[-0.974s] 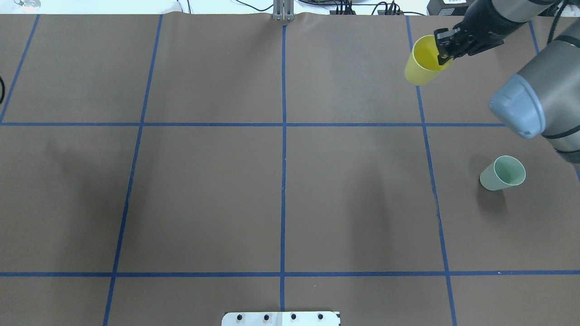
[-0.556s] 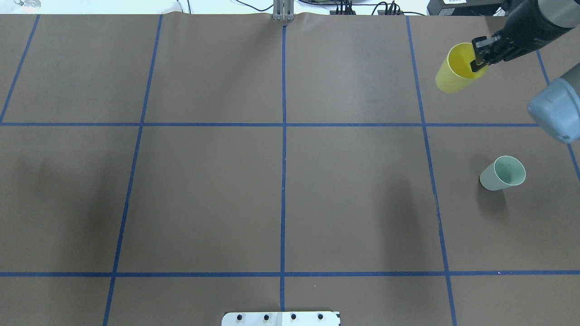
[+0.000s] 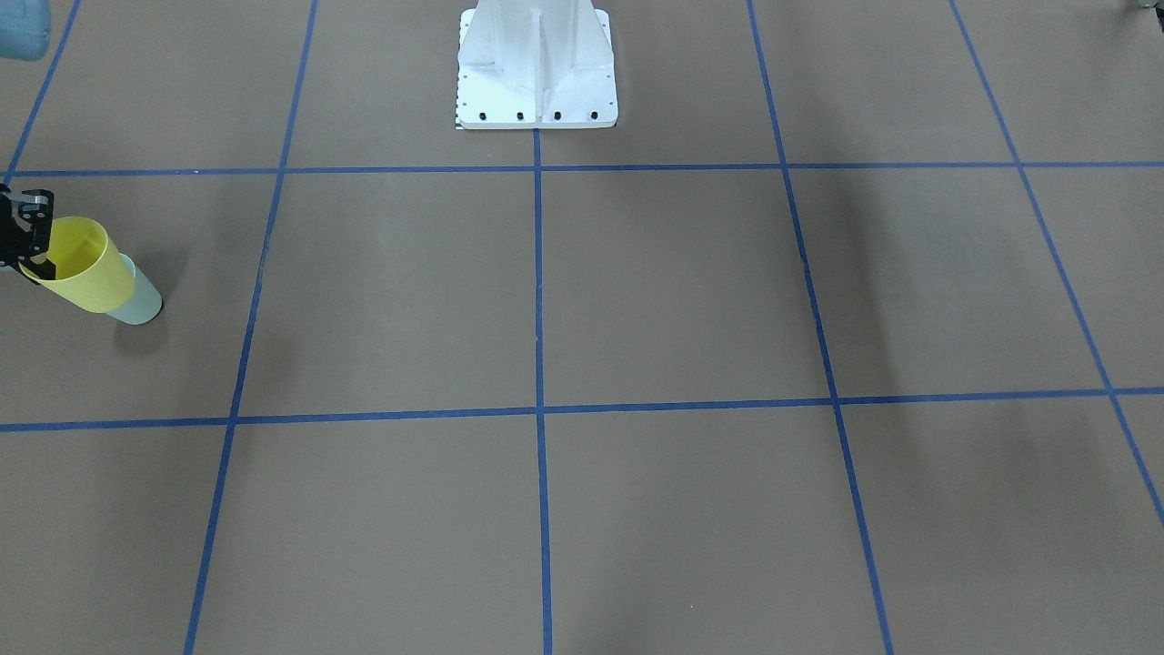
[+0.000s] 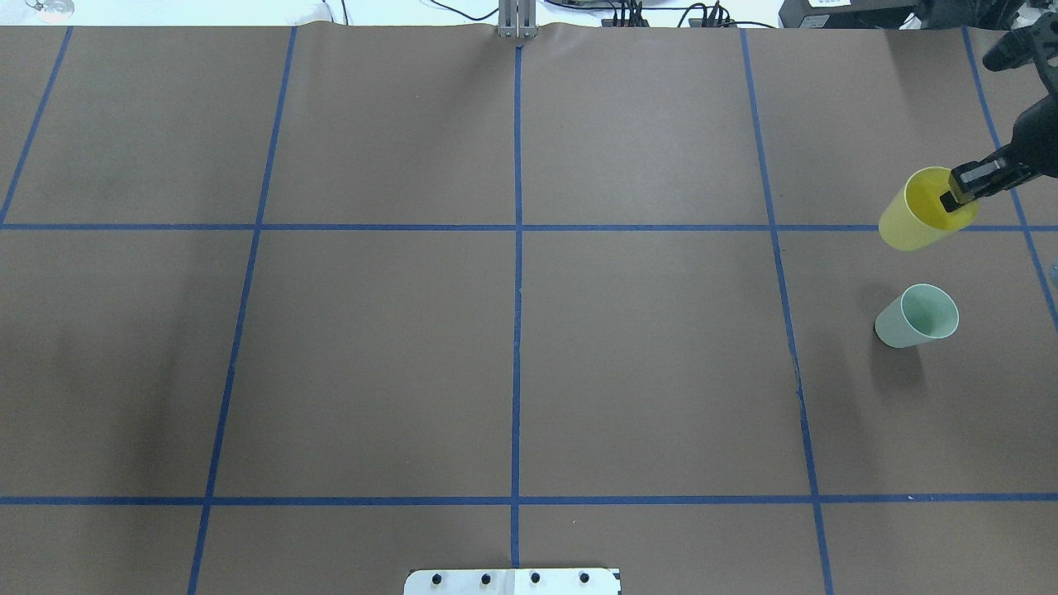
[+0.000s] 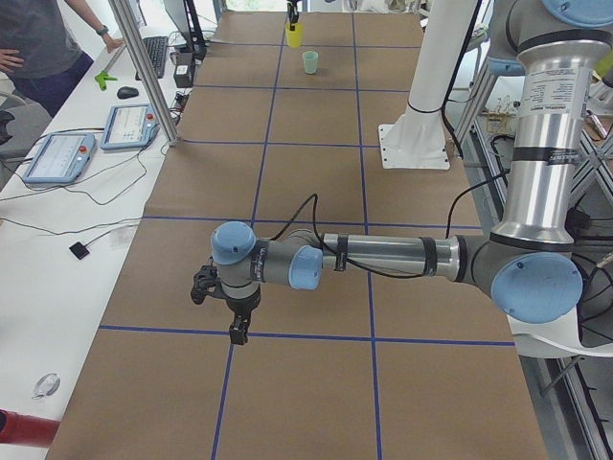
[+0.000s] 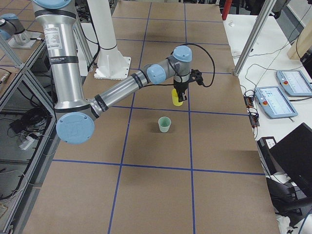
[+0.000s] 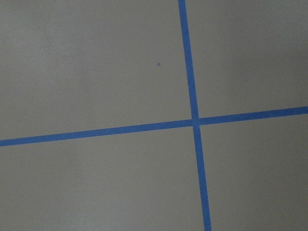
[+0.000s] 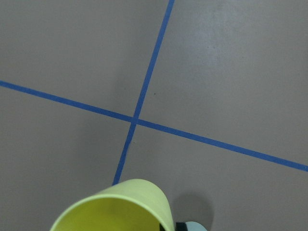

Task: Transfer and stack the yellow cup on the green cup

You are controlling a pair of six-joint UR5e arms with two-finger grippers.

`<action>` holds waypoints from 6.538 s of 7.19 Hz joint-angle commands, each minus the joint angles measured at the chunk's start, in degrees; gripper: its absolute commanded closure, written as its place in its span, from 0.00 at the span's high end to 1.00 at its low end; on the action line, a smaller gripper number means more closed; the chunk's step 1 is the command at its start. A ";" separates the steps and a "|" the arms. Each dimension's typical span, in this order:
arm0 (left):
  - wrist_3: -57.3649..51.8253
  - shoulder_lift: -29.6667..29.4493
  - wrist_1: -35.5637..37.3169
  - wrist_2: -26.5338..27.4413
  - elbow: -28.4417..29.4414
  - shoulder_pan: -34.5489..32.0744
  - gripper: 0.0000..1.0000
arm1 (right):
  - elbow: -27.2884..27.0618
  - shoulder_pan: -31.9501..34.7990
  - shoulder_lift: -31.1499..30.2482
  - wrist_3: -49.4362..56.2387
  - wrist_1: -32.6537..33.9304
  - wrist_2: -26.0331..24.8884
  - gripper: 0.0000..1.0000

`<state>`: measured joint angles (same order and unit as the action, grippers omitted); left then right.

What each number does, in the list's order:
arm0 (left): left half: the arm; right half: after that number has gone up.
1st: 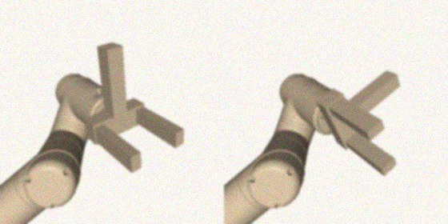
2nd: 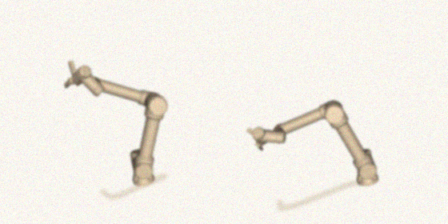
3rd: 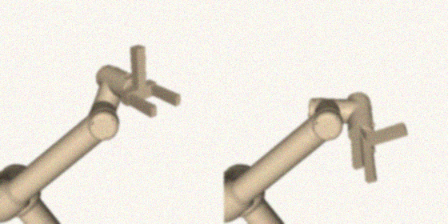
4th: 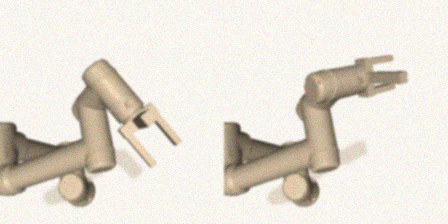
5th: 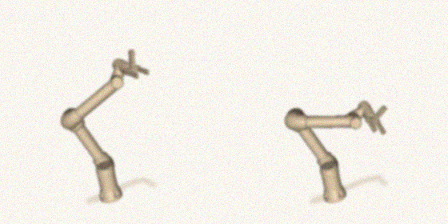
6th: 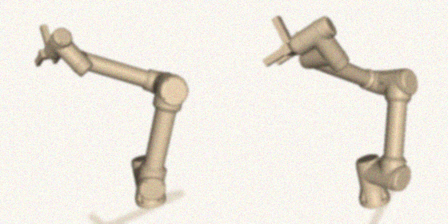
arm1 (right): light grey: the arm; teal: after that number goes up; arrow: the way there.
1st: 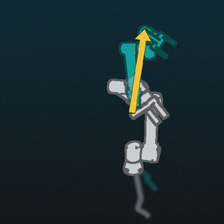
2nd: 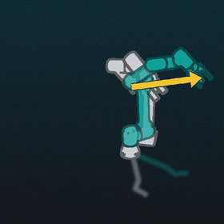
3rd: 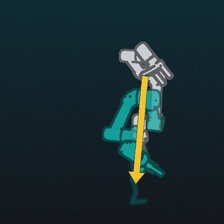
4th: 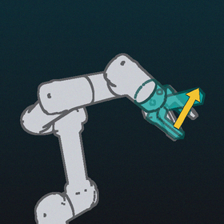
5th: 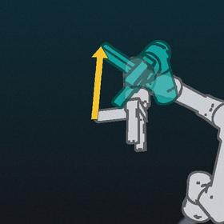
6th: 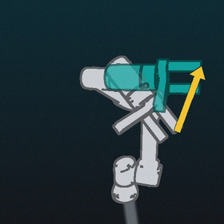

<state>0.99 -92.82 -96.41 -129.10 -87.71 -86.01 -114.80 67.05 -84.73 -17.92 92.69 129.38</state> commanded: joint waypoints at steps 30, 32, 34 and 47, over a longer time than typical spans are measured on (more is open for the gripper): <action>-12.86 2.90 16.52 -3.27 -7.57 -8.82 1.00 | 12.14 23.91 -11.94 26.10 0.47 0.18 1.00; -12.59 2.55 16.43 -2.91 -7.30 -8.74 1.00 | 13.99 23.91 -11.86 26.09 -0.06 0.08 1.00; -12.68 2.73 15.82 -3.00 -7.13 -8.74 1.00 | 14.17 23.82 -11.86 26.01 -0.23 0.17 1.00; -12.86 7.65 3.25 -3.00 -7.04 -8.65 1.00 | 14.17 23.82 -11.77 25.83 -0.23 0.35 1.00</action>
<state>-11.92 -85.42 -93.16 -132.08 -94.75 -94.68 -100.66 90.88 -96.52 7.91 92.46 129.73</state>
